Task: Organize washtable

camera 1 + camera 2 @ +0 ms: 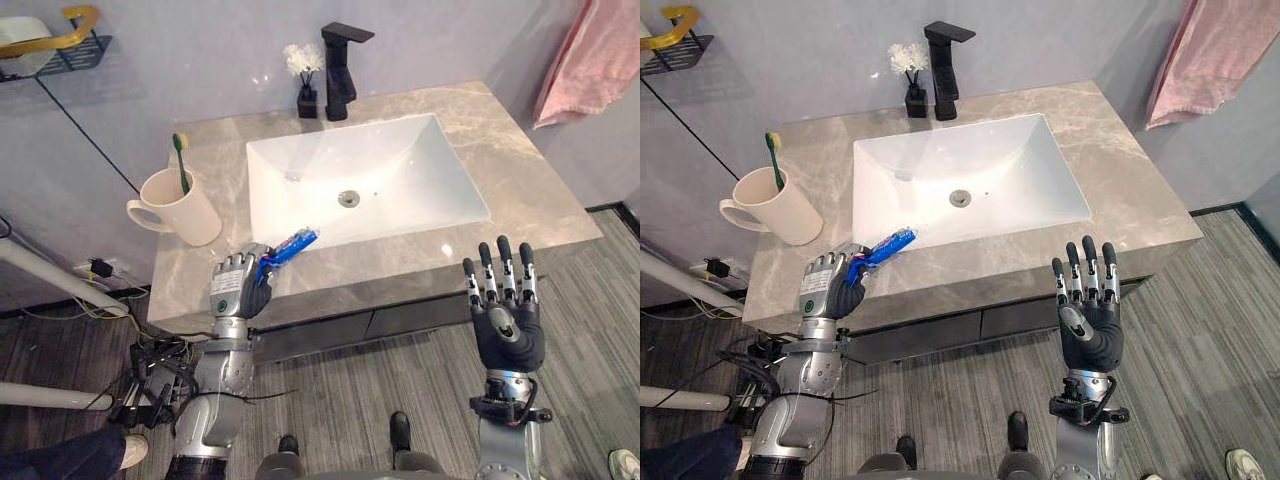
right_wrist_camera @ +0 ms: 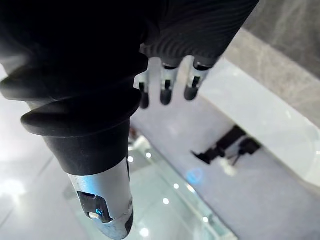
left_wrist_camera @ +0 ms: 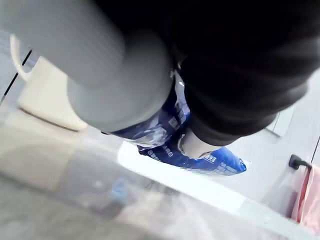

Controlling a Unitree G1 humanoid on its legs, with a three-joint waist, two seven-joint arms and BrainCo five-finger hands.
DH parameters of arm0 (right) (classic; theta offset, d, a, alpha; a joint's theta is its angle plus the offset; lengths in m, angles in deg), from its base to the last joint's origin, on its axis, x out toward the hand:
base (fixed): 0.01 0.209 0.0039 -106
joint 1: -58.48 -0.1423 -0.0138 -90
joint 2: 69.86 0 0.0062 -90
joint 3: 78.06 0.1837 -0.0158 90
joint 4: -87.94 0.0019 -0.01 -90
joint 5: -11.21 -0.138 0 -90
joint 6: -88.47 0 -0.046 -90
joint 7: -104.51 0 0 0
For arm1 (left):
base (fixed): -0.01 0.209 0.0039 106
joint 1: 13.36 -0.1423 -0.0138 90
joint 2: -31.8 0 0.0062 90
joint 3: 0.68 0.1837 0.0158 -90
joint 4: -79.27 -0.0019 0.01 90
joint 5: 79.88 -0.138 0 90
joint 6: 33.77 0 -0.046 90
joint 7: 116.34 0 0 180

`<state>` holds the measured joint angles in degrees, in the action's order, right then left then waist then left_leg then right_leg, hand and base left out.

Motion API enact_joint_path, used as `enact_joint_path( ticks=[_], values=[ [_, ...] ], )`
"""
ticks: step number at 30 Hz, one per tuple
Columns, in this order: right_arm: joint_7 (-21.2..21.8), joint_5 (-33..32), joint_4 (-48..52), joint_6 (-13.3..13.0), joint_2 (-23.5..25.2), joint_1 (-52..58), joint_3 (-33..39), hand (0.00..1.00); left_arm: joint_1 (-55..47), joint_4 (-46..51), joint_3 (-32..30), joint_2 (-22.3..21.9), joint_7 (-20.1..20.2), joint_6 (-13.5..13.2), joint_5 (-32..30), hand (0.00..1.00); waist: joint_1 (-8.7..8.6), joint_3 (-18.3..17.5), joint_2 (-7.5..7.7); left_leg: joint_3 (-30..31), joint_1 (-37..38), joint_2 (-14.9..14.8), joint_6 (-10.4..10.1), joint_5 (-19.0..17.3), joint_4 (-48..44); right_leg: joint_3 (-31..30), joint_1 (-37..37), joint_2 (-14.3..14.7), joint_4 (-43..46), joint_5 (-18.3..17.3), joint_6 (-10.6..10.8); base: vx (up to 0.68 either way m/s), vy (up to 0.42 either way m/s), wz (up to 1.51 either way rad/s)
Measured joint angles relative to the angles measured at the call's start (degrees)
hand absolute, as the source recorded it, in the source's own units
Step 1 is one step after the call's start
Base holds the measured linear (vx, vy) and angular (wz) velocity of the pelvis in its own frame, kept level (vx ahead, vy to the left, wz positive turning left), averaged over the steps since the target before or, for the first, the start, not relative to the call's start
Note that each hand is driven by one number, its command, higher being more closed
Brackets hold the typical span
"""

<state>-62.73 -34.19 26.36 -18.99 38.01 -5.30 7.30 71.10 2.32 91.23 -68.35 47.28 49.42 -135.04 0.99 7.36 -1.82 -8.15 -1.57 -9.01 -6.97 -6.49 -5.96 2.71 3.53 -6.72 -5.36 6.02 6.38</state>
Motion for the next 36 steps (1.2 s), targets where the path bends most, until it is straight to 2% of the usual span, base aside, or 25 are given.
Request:
enact_joint_path(
  ticks=[9,14,19,24,27,31,36],
  values=[
    [-0.2,0.3,-0.2,-0.3,0.0,-0.1,0.0,0.0,0.0,6.3,1.6,-0.4,-1.4,-3.2,7.6,1.0,-0.06,-1.2,-0.01,0.5,0.4,0.1,0.0,0.0,-0.1,0.4,-0.8,0.0,-0.1,0.0,0.0,0.0,-0.003,0.02],
    [-0.5,0.6,-2.2,-1.8,0.0,-0.8,0.0,0.0,0.0,7.9,2.5,-0.6,-1.6,-4.7,9.7,1.0,-0.05,-2.1,0.03,1.1,0.4,0.1,0.0,0.0,-0.3,0.9,-1.2,-0.1,-0.2,0.0,0.0,-0.01,-0.007,0.05],
    [-2.4,0.7,-3.1,-2.5,0.0,-3.3,-0.2,0.0,0.0,8.4,2.7,-0.6,-2.6,-5.0,10.8,1.0,-0.04,-3.4,0.23,1.5,0.2,0.2,0.0,0.0,-0.5,1.2,-1.4,-0.1,-0.2,0.0,0.0,-0.02,-0.006,0.03],
    [-5.8,0.7,-5.4,-3.5,-0.9,-10.4,-3.8,0.0,1.1,8.4,4.4,-0.5,-2.7,-5.0,12.4,1.0,0.17,-4.6,0.63,2.0,0.0,0.2,0.0,0.0,-0.8,1.6,-1.4,-0.1,-0.2,0.0,0.0,-0.02,-0.005,0.03],
    [-7.6,0.4,-8.9,-3.6,-1.4,-15.8,-6.1,0.0,3.1,8.4,6.0,-0.4,-2.7,-5.0,13.1,1.0,0.81,-5.1,1.13,2.4,-0.5,0.2,0.0,0.0,-1.1,2.0,-1.4,-0.1,-0.2,0.1,-0.1,0.0,-0.009,0.06],
    [-11.2,-1.8,-14.2,-3.5,-2.5,-24.0,-8.5,0.0,5.0,8.2,9.1,0.0,-2.4,-5.9,15.4,1.0,2.98,-5.5,1.77,3.5,-0.8,0.2,0.0,0.1,-1.1,2.9,-1.8,-0.1,-0.2,0.1,-0.1,0.0,-0.01,0.12],
    [-11.5,-5.8,-16.6,-3.5,-3.0,-28.8,-10.5,0.0,5.0,6.4,10.0,0.4,-2.3,-6.2,17.3,1.0,3.21,-6.1,2.77,5.1,-1.4,0.6,0.1,0.4,-1.0,4.6,-2.3,-0.5,-0.2,0.1,-0.1,-0.01,-0.001,0.17]
  ],
)
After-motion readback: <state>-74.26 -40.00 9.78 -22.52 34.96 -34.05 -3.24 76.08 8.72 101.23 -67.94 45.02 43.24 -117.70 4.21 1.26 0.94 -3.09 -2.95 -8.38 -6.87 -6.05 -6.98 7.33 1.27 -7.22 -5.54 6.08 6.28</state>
